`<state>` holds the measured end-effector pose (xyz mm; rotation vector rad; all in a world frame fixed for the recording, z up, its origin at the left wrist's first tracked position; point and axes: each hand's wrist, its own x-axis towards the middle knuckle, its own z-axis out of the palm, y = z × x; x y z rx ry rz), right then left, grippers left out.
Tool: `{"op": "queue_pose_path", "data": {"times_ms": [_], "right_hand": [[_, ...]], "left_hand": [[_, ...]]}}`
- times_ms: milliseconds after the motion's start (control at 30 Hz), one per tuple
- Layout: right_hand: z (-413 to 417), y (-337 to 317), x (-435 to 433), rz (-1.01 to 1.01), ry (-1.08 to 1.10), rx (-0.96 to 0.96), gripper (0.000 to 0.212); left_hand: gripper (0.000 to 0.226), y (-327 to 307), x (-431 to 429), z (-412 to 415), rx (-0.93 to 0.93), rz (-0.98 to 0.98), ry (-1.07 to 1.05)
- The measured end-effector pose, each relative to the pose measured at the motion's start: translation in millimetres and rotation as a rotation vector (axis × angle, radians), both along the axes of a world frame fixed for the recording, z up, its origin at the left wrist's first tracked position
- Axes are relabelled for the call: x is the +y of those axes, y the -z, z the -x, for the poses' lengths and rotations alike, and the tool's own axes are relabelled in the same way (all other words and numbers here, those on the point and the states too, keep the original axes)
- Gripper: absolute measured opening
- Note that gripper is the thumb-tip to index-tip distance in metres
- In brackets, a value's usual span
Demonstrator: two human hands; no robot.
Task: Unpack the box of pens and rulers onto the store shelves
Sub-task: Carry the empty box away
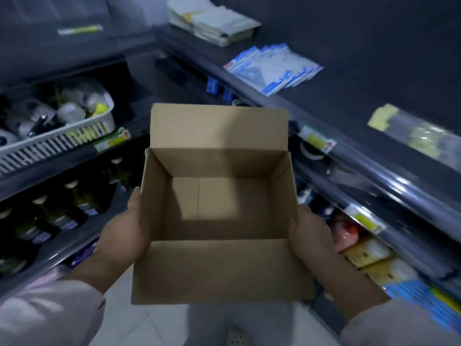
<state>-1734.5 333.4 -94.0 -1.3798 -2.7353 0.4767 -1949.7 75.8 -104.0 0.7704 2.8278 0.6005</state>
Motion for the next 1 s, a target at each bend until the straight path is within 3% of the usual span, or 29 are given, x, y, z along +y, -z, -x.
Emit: {"op": "queue_pose_path", "data": {"times_ms": [133, 267, 400, 533, 700, 867, 1000], "right_hand": [[-51.3, -33.2, -32.6, 0.014, 0.165, 0.030, 0.016], [-100.3, -62.6, -70.2, -0.005, 0.327, 0.070, 0.016], [-152.0, -84.2, -104.6, -0.054, 0.475, 0.075, 0.001], [-208.1, -99.2, -133.0, -0.102, 0.615, 0.073, 0.012], [-294.0, -114.3, -172.1, -0.163, 0.799, 0.067, 0.015], [-385.9, -122.7, -218.0, -0.178, 0.972, 0.092, 0.010], [-470.7, -126.5, -257.1, -0.179, 1.109, 0.082, 0.014]], "left_hand": [[0.068, -33.9, -0.2, -4.4, -0.002, -0.069, 0.153], [0.053, -69.3, 1.1, -18.9, -0.016, -0.122, 0.396], [0.054, -88.6, 11.2, -47.3, 0.059, -0.134, 0.518], [0.052, -108.0, 23.3, -88.5, -0.011, -0.162, 0.682], [0.060, -128.5, 48.3, -162.1, 0.026, -0.151, 0.858], [0.039, -152.6, 57.0, -257.5, -0.046, -0.206, 1.081], [0.042, -158.7, 63.0, -346.1, -0.033, -0.199, 1.218]]}}
